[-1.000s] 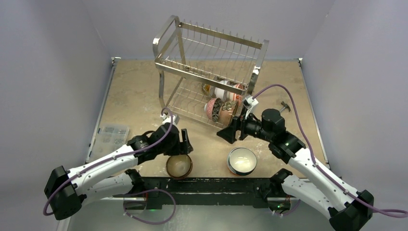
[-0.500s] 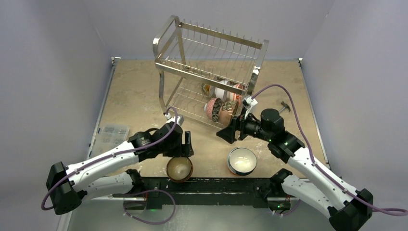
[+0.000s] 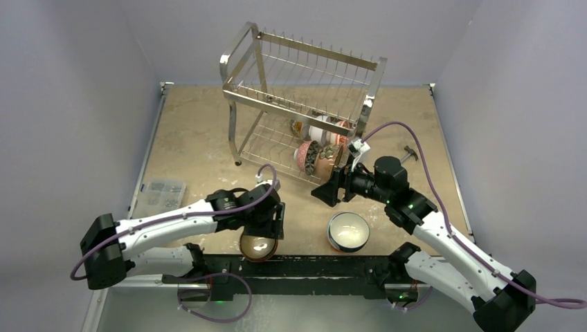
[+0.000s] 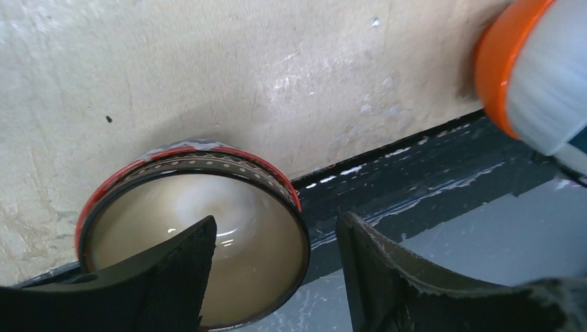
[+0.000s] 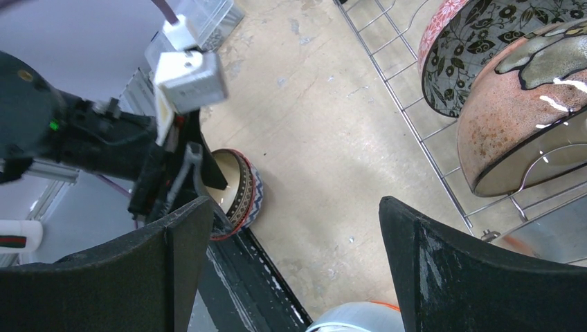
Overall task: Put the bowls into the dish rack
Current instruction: Pick up the bowl from the center of the board.
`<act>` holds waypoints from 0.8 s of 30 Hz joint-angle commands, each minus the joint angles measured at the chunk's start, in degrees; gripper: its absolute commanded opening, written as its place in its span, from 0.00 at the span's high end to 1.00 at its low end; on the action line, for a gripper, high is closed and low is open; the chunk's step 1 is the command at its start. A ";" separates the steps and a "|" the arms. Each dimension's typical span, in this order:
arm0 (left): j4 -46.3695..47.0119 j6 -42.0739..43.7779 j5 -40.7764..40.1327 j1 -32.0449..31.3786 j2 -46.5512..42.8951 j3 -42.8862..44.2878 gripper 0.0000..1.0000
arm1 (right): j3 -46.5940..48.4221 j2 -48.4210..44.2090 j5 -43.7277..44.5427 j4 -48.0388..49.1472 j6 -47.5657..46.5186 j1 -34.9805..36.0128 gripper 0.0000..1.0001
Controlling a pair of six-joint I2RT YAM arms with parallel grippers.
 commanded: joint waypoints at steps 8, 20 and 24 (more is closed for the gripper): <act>7.18 -0.86 0.66 -4.72 9.51 2.56 0.59 | 0.79 -1.07 0.48 0.23 -0.34 -0.07 0.08; 12.36 1.81 1.41 -4.66 13.52 7.41 0.93 | 1.87 -1.43 1.68 -1.50 -1.07 -0.07 0.08; 13.39 3.90 -0.96 -4.62 16.50 12.52 1.00 | 1.90 -1.59 1.87 -1.71 -1.15 -0.02 0.08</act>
